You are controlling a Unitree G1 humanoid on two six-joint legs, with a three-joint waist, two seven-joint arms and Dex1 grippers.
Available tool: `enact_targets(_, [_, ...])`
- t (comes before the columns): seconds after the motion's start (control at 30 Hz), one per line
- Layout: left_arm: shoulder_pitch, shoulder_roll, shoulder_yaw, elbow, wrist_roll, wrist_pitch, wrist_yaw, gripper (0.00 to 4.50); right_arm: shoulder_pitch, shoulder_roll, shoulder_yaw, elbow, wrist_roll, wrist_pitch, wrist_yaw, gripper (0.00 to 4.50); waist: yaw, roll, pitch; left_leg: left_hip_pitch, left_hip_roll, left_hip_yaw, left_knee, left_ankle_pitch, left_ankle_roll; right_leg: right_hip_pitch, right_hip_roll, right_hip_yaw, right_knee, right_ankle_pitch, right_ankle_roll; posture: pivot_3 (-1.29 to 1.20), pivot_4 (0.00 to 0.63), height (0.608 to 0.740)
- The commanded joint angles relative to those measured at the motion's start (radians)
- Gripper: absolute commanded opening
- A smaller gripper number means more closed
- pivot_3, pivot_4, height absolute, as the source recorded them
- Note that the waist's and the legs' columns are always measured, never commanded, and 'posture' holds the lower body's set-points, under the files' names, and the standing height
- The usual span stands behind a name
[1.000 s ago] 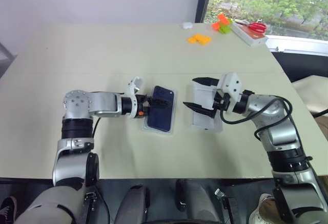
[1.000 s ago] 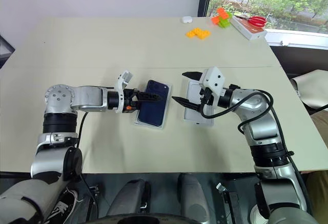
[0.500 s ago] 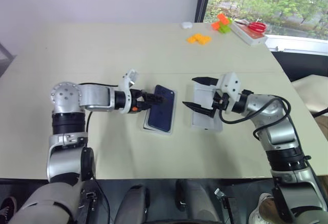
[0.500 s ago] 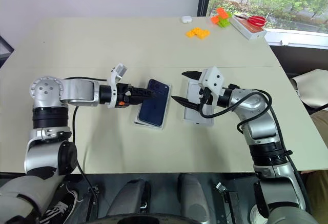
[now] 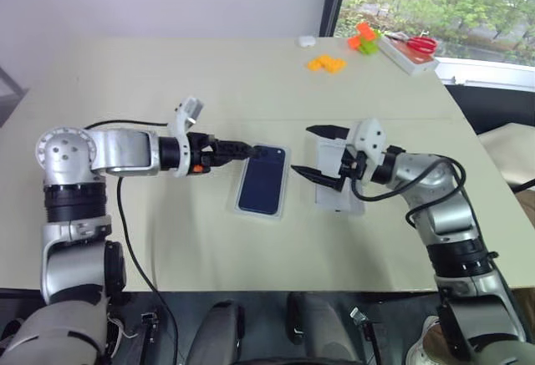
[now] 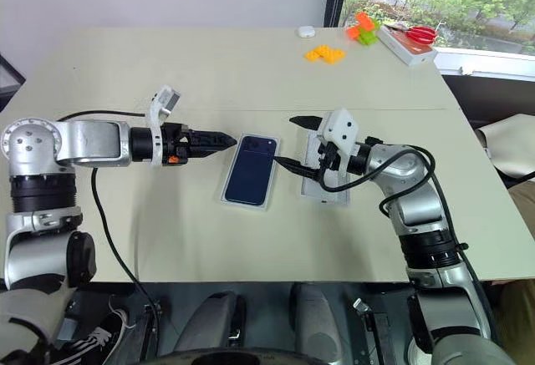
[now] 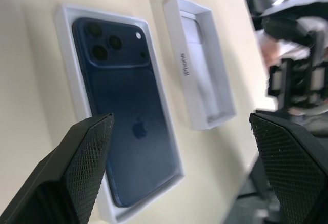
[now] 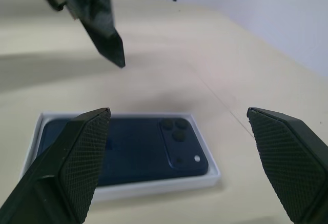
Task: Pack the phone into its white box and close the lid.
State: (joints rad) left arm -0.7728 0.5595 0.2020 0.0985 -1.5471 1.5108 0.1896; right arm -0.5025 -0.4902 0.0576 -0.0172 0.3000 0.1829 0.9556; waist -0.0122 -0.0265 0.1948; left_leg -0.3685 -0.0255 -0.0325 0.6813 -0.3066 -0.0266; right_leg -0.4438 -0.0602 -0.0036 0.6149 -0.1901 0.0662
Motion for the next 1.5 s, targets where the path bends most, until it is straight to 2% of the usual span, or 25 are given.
enact_targets(0.03, [0.071,-0.047,-0.013,-0.124,0.115,-0.137,-0.103,4.24,0.004,0.036,-0.002,-0.062,0.052,0.057,-0.03,3.96,0.001,0.0,0.0,0.0,0.0,0.0,0.0,0.0,0.0,0.0,0.0,0.0,0.0,0.0,0.0,0.0,0.15,0.74])
enact_targets(0.1, [0.1,-0.078,0.0,-0.125,0.182,-0.213,-0.107,3.66,0.012,0.052,0.0,-0.081,0.056,0.08,-0.049,3.19,0.002,0.0,0.0,-0.001,0.0,0.0,0.0,0.0,0.0,-0.001,0.0,0.0,-0.001,0.0,0.0,0.0,0.15,0.74])
enact_targets(0.27, [0.16,-0.111,-0.036,-0.159,0.326,-0.316,-0.2,1.05,0.047,0.078,0.054,-0.108,0.0,0.067,-0.096,0.49,0.001,0.0,0.0,-0.002,0.0,0.0,0.0,-0.001,0.002,-0.001,0.001,0.0,-0.001,0.0,0.0,0.0,0.15,0.74])
enact_targets(0.3, [0.167,-0.12,-0.038,-0.154,0.342,-0.327,-0.215,0.66,0.049,0.083,0.066,-0.105,-0.015,0.06,-0.107,0.07,0.001,0.0,0.0,-0.002,0.0,0.0,0.0,-0.001,0.002,-0.001,0.001,0.0,-0.001,0.0,0.0,0.0,0.15,0.74])
enact_targets(0.33, [0.18,-0.122,-0.057,-0.159,0.377,-0.348,-0.246,0.16,0.043,0.097,0.087,-0.081,-0.052,0.058,-0.141,0.0,0.0,0.0,0.0,-0.002,0.0,0.0,0.0,-0.001,0.002,-0.001,0.001,0.0,-0.001,0.0,0.0,0.0,0.15,0.74])
enact_targets(0.37, [0.188,-0.123,-0.071,-0.163,0.404,-0.361,-0.271,0.04,0.037,0.106,0.1,-0.064,-0.078,0.057,-0.164,0.0,-0.001,0.0,0.0,-0.001,0.0,0.0,0.0,-0.001,0.003,-0.001,0.001,0.0,-0.001,0.0,0.0,0.0,0.15,0.74])
enact_targets(0.53, [0.232,-0.143,-0.125,-0.148,0.516,-0.394,-0.354,0.04,-0.007,0.21,0.173,0.039,-0.219,0.046,-0.327,0.0,-0.002,0.0,0.0,-0.002,0.001,0.001,0.0,-0.001,0.003,-0.001,0.002,0.0,0.0,0.0,-0.001,0.0,0.15,0.74])
enact_targets(0.73, [0.253,-0.177,-0.116,-0.123,0.572,-0.371,-0.37,0.04,0.036,0.197,0.256,0.086,-0.325,-0.006,-0.337,0.0,0.0,0.0,0.0,-0.003,0.001,0.0,0.001,-0.002,0.004,-0.001,0.002,0.0,-0.001,0.0,-0.001,0.0,0.15,0.74])
enact_targets(0.97, [0.299,-0.117,-0.202,-0.168,0.66,-0.323,-0.462,0.04,0.066,0.16,0.279,0.083,-0.388,-0.047,-0.324,0.0,-0.002,0.0,-0.001,0.0,0.001,0.001,0.001,-0.002,0.005,0.001,0.002,0.0,-0.001,0.0,-0.001,0.0,0.15,0.74])
enact_targets(1.13, [0.287,-0.131,-0.146,-0.176,0.634,-0.282,-0.481,0.04,0.051,0.167,0.236,0.077,-0.348,-0.045,-0.316,0.0,-0.004,0.0,0.0,0.011,0.002,0.001,0.0,-0.003,0.005,0.011,0.003,0.0,-0.002,-0.004,-0.003,0.0,0.15,0.74])
enact_targets(1.23, [0.275,-0.128,-0.117,-0.18,0.636,-0.274,-0.49,0.04,0.032,0.165,0.195,0.08,-0.309,-0.043,-0.306,0.0,-0.004,0.0,0.0,0.011,0.002,0.001,0.0,-0.003,0.005,0.011,0.004,0.0,-0.002,-0.004,-0.002,0.0,0.15,0.74])
enact_targets(1.43, [0.228,-0.136,-0.041,-0.169,0.63,-0.29,-0.495,0.04,0.001,0.191,0.068,0.012,-0.098,0.076,-0.237,0.0,-0.004,0.0,0.0,0.011,0.003,0.0,0.0,-0.003,0.006,0.011,0.004,0.0,-0.002,-0.001,0.0,0.0,0.15,0.74])
enact_targets(1.5, [0.203,-0.135,-0.014,-0.158,0.635,-0.318,-0.51,0.55,-0.012,0.175,0.035,-0.027,-0.05,0.118,-0.218,0.54,-0.003,0.001,0.0,0.011,0.003,0.0,-0.001,-0.003,0.006,0.01,0.004,-0.001,-0.002,-0.001,0.0,0.0,0.15,0.74])
